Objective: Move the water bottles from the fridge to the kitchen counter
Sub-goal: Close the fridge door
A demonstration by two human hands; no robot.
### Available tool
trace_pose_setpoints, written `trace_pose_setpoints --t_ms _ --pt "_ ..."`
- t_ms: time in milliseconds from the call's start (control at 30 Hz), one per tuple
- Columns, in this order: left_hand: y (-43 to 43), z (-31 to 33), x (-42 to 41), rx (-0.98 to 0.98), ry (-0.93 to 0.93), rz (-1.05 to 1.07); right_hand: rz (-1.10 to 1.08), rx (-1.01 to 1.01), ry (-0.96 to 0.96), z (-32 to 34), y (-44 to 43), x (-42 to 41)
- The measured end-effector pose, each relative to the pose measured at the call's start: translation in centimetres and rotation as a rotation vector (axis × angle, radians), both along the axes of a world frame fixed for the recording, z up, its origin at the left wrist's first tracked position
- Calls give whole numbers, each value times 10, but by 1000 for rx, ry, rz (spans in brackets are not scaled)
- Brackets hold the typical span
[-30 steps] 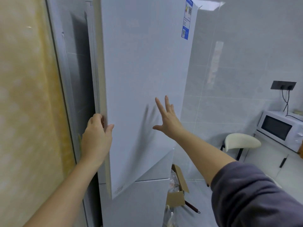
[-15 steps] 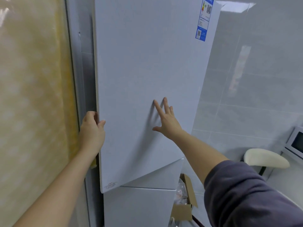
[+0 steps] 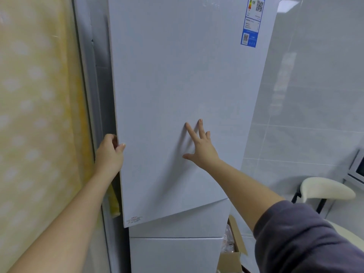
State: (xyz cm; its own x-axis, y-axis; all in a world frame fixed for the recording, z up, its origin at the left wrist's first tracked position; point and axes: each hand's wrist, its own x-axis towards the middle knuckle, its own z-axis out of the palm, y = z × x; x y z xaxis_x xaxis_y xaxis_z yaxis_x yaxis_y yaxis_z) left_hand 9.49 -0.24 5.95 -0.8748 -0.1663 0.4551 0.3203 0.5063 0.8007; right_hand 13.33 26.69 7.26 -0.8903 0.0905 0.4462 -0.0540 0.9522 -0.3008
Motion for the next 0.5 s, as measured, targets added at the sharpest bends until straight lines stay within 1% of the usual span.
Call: trace_pose_setpoints --t_ms 233,500 --pt "-10 1 -54 -3 -19 -63 -121 28 10 -2 -16 -29" --pt "-10 4 -97 19 -39 -135 -218 65 8 -3 -26 -55"
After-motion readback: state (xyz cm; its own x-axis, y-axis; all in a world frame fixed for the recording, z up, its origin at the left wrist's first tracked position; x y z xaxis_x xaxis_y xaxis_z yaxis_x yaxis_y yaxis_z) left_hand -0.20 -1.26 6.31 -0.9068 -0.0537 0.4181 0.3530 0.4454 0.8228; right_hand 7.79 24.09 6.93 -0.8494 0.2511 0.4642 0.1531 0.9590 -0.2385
